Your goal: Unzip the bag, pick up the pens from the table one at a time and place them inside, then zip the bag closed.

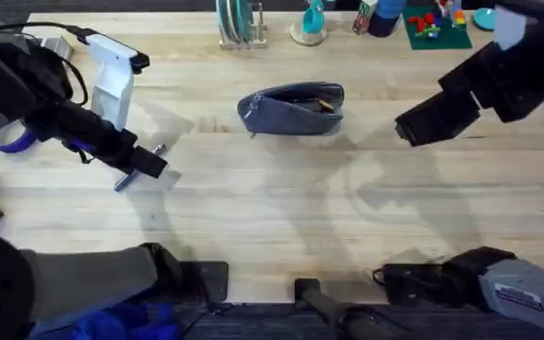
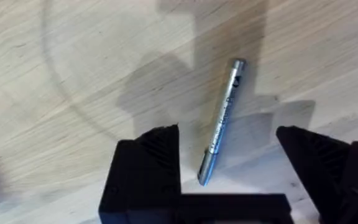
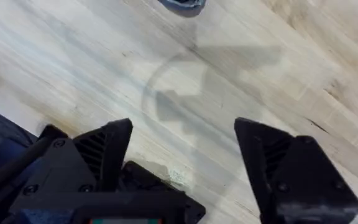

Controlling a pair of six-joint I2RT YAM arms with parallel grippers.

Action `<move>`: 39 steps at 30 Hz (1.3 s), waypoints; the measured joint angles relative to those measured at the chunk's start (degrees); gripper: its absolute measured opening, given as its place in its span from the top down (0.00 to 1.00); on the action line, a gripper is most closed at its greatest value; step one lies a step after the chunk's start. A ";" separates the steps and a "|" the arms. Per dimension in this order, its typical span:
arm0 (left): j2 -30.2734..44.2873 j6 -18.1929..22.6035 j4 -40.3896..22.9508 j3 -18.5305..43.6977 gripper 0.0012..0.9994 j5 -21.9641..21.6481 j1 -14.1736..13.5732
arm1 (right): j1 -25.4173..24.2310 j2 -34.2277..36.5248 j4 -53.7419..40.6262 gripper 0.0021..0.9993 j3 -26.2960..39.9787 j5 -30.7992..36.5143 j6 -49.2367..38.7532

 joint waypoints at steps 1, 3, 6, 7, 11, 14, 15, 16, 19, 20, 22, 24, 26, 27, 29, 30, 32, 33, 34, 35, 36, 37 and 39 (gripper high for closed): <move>0.00 0.00 0.11 0.00 0.05 0.01 0.00 | 0.00 0.00 0.00 0.00 0.00 0.00 0.00; 0.00 0.00 0.19 0.00 0.05 0.02 0.00 | 0.00 0.00 -0.02 0.00 0.00 0.00 0.00; 1.04 0.00 0.22 0.00 0.05 0.02 0.00 | 0.00 0.00 -0.02 0.00 -0.02 0.00 0.00; 1.97 0.00 0.23 0.00 0.05 0.03 0.00 | 0.00 0.00 -0.02 0.00 -0.02 0.00 0.00; 5.70 0.14 0.21 0.58 0.05 -0.19 -0.12 | 0.00 0.00 -0.07 0.00 -0.02 0.00 0.00; 5.73 0.18 0.12 0.64 0.05 -0.61 -0.51 | 0.00 0.00 -0.09 0.00 -0.02 0.00 -0.01; 5.75 0.18 0.11 0.63 0.05 -0.78 -0.63 | 0.00 0.00 -0.09 0.00 -0.02 0.00 0.00; 5.73 0.18 0.11 0.63 0.05 -0.92 -0.72 | 0.00 0.00 -0.09 0.00 -0.02 0.00 0.00; 5.75 0.20 0.38 0.63 0.15 -1.27 -0.76 | 0.00 0.00 -0.11 0.00 -0.04 0.00 0.00; 5.75 0.20 0.51 0.63 0.21 -1.33 -0.76 | 0.00 0.00 -0.11 0.00 -0.04 0.00 0.00; 5.75 0.20 0.59 0.63 0.29 -1.33 -0.76 | 0.00 0.00 -0.11 0.00 -0.04 0.00 0.00; 5.75 0.18 0.59 0.64 0.37 -1.31 -0.76 | 0.00 0.00 -0.11 0.00 -0.04 0.00 0.00; 5.75 0.19 0.57 0.63 0.45 -1.30 -0.76 | 0.00 0.00 -0.11 0.00 -0.04 0.00 0.00; 5.75 0.21 0.53 0.64 0.49 -1.29 -0.76 | 0.00 0.00 -0.11 0.00 -0.04 0.00 0.00; 5.75 0.20 0.39 0.63 0.58 -1.27 -0.76 | 0.00 0.00 -0.11 0.00 -0.04 0.00 0.00; 5.75 0.19 0.35 0.63 0.63 -1.23 -0.76 | 0.00 0.00 -0.11 0.00 -0.04 0.00 0.00; 5.75 0.23 0.14 0.63 0.75 -1.11 -0.76 | 0.00 0.00 -0.11 0.00 -0.04 0.00 0.00; 5.75 0.20 0.02 0.63 0.81 -1.04 -0.76 | 0.00 0.00 -0.11 0.00 -0.04 0.00 0.00; 5.75 0.20 -0.22 0.63 0.87 -0.89 -0.76 | 0.00 0.02 -0.11 0.00 -0.04 0.00 0.00; 5.75 0.15 -0.33 0.63 0.92 -0.70 -0.77 | 0.00 0.00 -0.11 0.00 -0.04 0.00 0.00; 5.75 0.31 -0.23 0.63 0.95 -0.50 -0.82 | 0.00 0.00 -0.11 0.00 -0.04 0.00 0.00; 5.75 0.33 -0.24 0.65 0.95 -0.46 -0.87 | 0.00 0.00 -0.11 0.00 -0.04 0.00 0.00; 5.75 0.34 -0.24 0.65 0.96 -0.42 -0.87 | 0.00 0.00 -0.11 0.00 -0.04 0.00 0.00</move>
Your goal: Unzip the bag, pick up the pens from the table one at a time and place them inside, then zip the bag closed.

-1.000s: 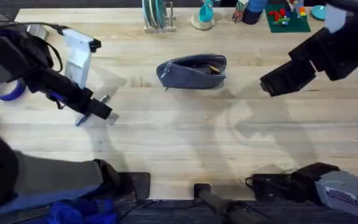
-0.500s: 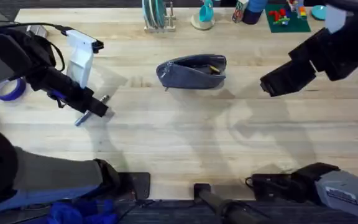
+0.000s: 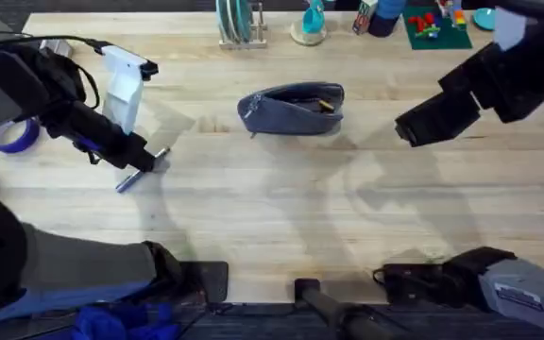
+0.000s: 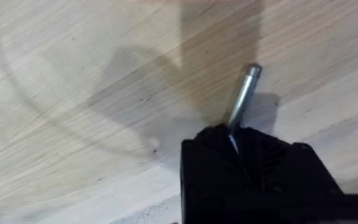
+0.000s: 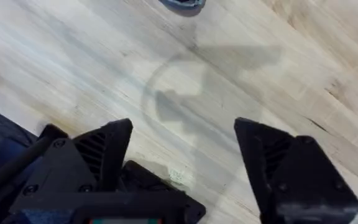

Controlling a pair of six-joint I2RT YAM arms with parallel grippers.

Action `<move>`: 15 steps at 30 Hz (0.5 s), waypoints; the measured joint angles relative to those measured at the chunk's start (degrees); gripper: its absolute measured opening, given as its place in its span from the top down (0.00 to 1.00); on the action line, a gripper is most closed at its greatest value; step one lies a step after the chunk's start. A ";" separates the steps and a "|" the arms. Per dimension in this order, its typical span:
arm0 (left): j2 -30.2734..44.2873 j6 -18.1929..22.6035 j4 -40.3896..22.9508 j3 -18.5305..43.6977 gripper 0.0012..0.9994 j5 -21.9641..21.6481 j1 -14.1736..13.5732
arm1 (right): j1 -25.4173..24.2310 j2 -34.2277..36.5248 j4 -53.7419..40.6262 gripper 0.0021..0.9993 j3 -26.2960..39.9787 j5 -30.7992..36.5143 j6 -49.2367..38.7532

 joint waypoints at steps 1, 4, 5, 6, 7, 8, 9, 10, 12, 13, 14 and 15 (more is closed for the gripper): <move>0.00 -0.01 0.00 0.00 0.96 0.02 0.00 | 0.00 0.00 0.00 0.00 0.00 0.00 0.00; 0.00 -0.01 0.04 0.00 0.96 0.11 0.00 | 0.00 0.00 0.00 0.00 0.00 0.00 0.00; 0.00 0.00 0.04 0.00 0.96 0.15 0.00 | 0.00 0.00 0.00 0.00 0.00 0.00 0.00; 0.00 0.01 0.04 0.00 0.96 0.17 0.00 | 0.00 0.00 0.00 0.00 0.00 0.00 0.00; 0.00 -0.01 0.07 0.00 0.96 0.20 0.00 | 0.00 0.00 0.00 0.00 0.00 0.00 0.00; 0.00 0.01 0.05 0.00 0.96 0.20 0.00 | 0.00 0.00 0.00 0.00 0.00 0.00 0.00; 0.00 -0.01 0.07 0.00 0.96 0.22 0.00 | 0.00 0.00 0.00 0.00 0.00 0.00 0.00; 0.00 0.01 0.07 0.00 0.96 0.24 0.00 | 0.00 0.00 0.00 0.00 0.00 0.00 0.00; 0.00 0.01 0.07 0.00 0.96 0.35 0.00 | 0.00 0.00 0.00 0.00 0.00 0.00 0.00; 0.00 0.01 0.07 0.00 0.96 0.37 0.00 | 0.00 0.00 0.00 0.00 0.00 0.00 0.00; 0.00 0.01 0.08 0.00 0.96 0.39 0.00 | 0.00 0.00 0.00 0.00 0.00 0.00 0.00; 0.00 0.01 0.09 0.00 0.96 0.39 0.00 | 0.00 0.00 0.00 0.00 0.00 0.00 0.00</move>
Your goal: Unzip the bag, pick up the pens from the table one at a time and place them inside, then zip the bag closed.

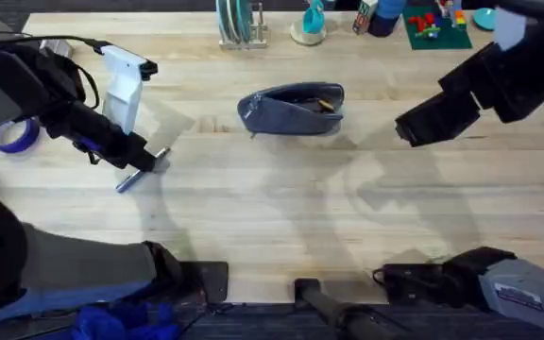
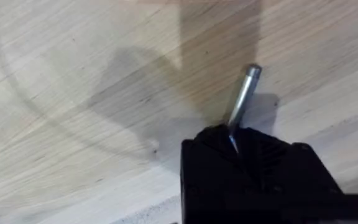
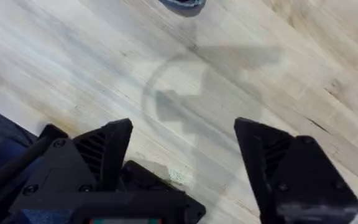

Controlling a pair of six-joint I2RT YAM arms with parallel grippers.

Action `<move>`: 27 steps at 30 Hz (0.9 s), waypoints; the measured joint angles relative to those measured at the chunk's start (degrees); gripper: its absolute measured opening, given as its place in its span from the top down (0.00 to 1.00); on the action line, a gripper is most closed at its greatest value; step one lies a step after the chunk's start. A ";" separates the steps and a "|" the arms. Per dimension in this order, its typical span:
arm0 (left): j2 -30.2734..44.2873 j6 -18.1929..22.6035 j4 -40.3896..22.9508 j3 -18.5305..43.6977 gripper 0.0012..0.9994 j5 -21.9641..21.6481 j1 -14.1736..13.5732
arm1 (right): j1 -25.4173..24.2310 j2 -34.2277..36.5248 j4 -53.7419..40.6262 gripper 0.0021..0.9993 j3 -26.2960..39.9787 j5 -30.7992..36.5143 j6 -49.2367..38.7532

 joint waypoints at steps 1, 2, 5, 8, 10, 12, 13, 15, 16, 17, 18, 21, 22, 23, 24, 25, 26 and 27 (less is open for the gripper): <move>0.00 0.00 -0.01 0.00 0.96 0.02 0.00 | 0.00 0.00 0.00 0.00 0.00 0.00 0.00; 0.00 0.00 0.00 0.00 0.96 0.03 0.00 | 0.00 0.00 0.00 0.00 0.00 0.00 -0.01; 0.00 0.00 -0.03 0.00 0.96 0.19 0.00 | 0.00 0.00 0.00 0.00 0.00 0.00 0.00; 0.04 0.00 -0.42 0.22 0.96 0.74 0.00 | 0.00 0.00 0.00 0.00 0.00 0.00 0.00; 0.37 0.02 -1.38 0.74 0.96 1.68 0.00 | 0.00 0.00 0.00 0.00 0.00 0.00 0.00; 0.88 0.01 -2.17 1.56 0.96 2.19 0.00 | 0.00 0.00 0.00 0.00 0.00 0.00 0.00; 1.07 0.00 -2.69 2.12 0.96 2.42 0.00 | 0.00 0.00 0.00 0.00 0.00 0.00 0.00; 1.11 0.02 -3.34 3.05 0.96 3.24 0.00 | 0.00 0.00 0.00 0.00 0.00 0.00 0.00; 1.11 0.12 -3.79 3.63 0.96 3.71 0.00 | 0.00 0.00 0.00 0.00 0.00 0.00 0.00; 1.11 0.37 -4.11 4.11 0.96 4.18 0.00 | 0.00 0.00 0.00 0.00 0.00 0.00 0.00; 1.11 0.75 -4.57 4.72 0.96 4.86 0.00 | 0.00 0.00 0.00 0.00 0.00 0.00 -0.01; 1.05 2.07 -5.63 6.05 0.96 6.68 0.00 | 0.00 0.00 0.00 0.00 0.00 0.00 0.00; 0.92 2.39 -5.78 6.32 0.96 7.12 0.00 | 0.00 0.00 0.00 0.00 0.00 0.00 0.00; 0.59 2.58 -5.77 6.45 0.96 7.59 0.00 | 0.00 0.00 0.00 0.00 0.00 0.00 0.00; 0.09 2.76 -5.81 6.51 0.96 7.93 0.00 | 0.00 0.00 0.00 0.00 0.00 0.00 0.00; -0.64 2.93 -5.81 6.51 0.96 8.11 0.00 | 0.00 0.00 -0.01 0.00 0.00 0.00 0.00; -1.63 3.08 -5.81 6.54 0.96 8.30 0.00 | 0.00 0.00 0.00 0.00 0.00 0.00 0.00; -2.81 3.36 -5.81 6.54 0.96 8.49 0.00 | 0.00 0.00 -0.01 0.00 0.00 0.00 -0.02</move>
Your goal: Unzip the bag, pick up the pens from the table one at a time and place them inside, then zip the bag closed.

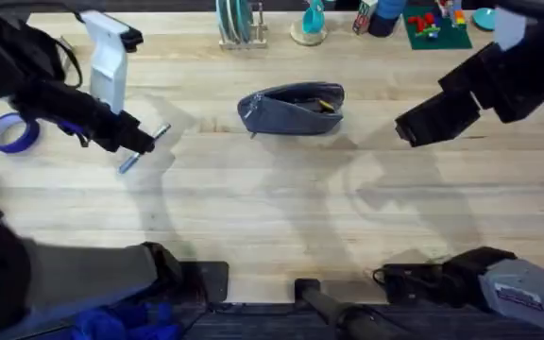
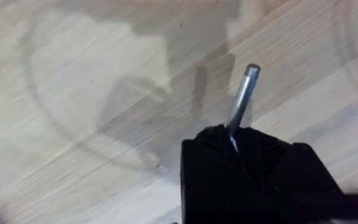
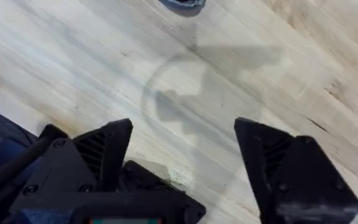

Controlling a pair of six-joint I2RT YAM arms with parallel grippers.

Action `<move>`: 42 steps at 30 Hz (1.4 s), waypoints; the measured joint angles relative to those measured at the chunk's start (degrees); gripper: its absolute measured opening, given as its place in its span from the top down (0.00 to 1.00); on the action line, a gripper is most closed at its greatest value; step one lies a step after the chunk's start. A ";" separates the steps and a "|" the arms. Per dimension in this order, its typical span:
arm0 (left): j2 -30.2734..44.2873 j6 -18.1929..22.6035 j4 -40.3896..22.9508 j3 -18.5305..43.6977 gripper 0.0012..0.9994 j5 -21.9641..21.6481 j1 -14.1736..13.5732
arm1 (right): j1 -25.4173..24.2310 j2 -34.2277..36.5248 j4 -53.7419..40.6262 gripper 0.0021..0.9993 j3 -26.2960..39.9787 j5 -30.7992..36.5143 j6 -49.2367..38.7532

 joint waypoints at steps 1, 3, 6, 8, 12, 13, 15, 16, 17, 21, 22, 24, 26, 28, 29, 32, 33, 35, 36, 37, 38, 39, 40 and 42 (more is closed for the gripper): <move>-1.53 0.32 -0.02 0.00 0.96 0.37 0.00 | 0.00 0.00 0.01 0.00 0.00 0.00 0.02; -4.70 0.83 -0.04 0.02 0.96 1.18 0.00 | 0.00 0.00 0.01 0.00 0.00 0.00 0.02; -9.39 1.34 -0.11 0.07 0.96 2.30 0.00 | 0.00 0.00 0.01 0.00 0.00 0.00 0.02; -12.25 1.60 -0.21 0.09 0.96 2.87 0.00 | 0.00 0.00 0.01 0.00 0.00 0.00 0.02; -16.97 1.66 -0.37 0.09 0.96 5.37 0.00 | 0.00 0.00 0.01 0.00 -0.02 0.00 0.02; -17.81 1.66 -0.36 0.09 0.96 5.91 0.00 | 0.00 0.00 0.01 0.00 0.00 0.00 0.02; -19.69 1.71 -0.37 0.09 0.96 7.40 0.00 | 0.00 0.00 0.01 0.00 0.00 0.00 0.02; -20.61 1.77 -0.38 0.09 0.96 8.28 0.00 | 0.00 0.00 0.01 0.00 0.00 0.00 0.02; -21.47 1.80 -0.39 0.09 0.96 9.08 0.00 | 0.00 0.00 0.01 0.00 -0.01 0.00 0.02; -25.93 1.84 -1.29 0.09 0.96 15.08 0.00 | 0.00 0.00 0.01 0.00 0.00 0.00 0.02; -26.37 1.84 -1.36 0.09 0.96 16.55 0.00 | 0.00 0.00 0.01 0.00 -0.01 0.00 0.02; -26.90 1.84 -1.47 0.09 0.96 19.93 0.00 | 0.00 0.00 0.01 0.00 0.00 0.00 0.02; -26.94 1.84 -1.49 0.09 0.96 23.44 0.00 | 0.00 0.00 0.01 0.00 0.00 0.00 0.02; -26.94 1.84 -1.51 0.09 0.96 26.51 0.00 | 0.00 0.00 0.01 0.00 -0.02 0.00 0.02; -26.93 1.84 -1.52 0.09 0.96 27.86 0.00 | 0.00 0.00 0.01 0.00 0.00 0.00 0.02; -26.94 1.84 -1.62 0.09 0.96 31.13 0.00 | 0.00 0.00 0.01 0.00 0.00 0.00 0.02; -26.94 1.85 -1.62 0.09 0.96 32.13 0.00 | 0.00 0.00 0.01 0.00 -0.02 0.00 0.02; -26.94 1.86 -1.57 0.09 0.96 33.89 0.00 | 0.00 0.00 0.01 0.00 0.00 0.00 0.02; -26.94 1.84 -1.57 0.09 0.96 34.52 0.00 | 0.00 0.00 0.01 0.00 -0.02 0.00 0.02; -26.94 1.84 -1.57 0.09 0.96 35.05 0.00 | 0.00 0.00 0.01 0.00 0.00 0.00 0.02; -26.94 1.84 -1.57 0.09 0.96 35.48 0.00 | 0.00 0.00 0.01 0.00 -0.02 0.00 0.02; -26.94 1.85 -1.57 0.09 0.96 35.75 0.00 | 0.00 0.00 0.01 0.00 -0.01 0.00 0.02; -26.94 1.86 -1.55 0.09 0.96 35.94 -0.04 | 0.00 0.00 0.01 0.00 -0.02 0.00 0.02; -26.94 1.84 -1.55 0.09 0.96 36.32 -0.45 | 0.00 0.00 0.01 0.00 -0.01 0.00 0.02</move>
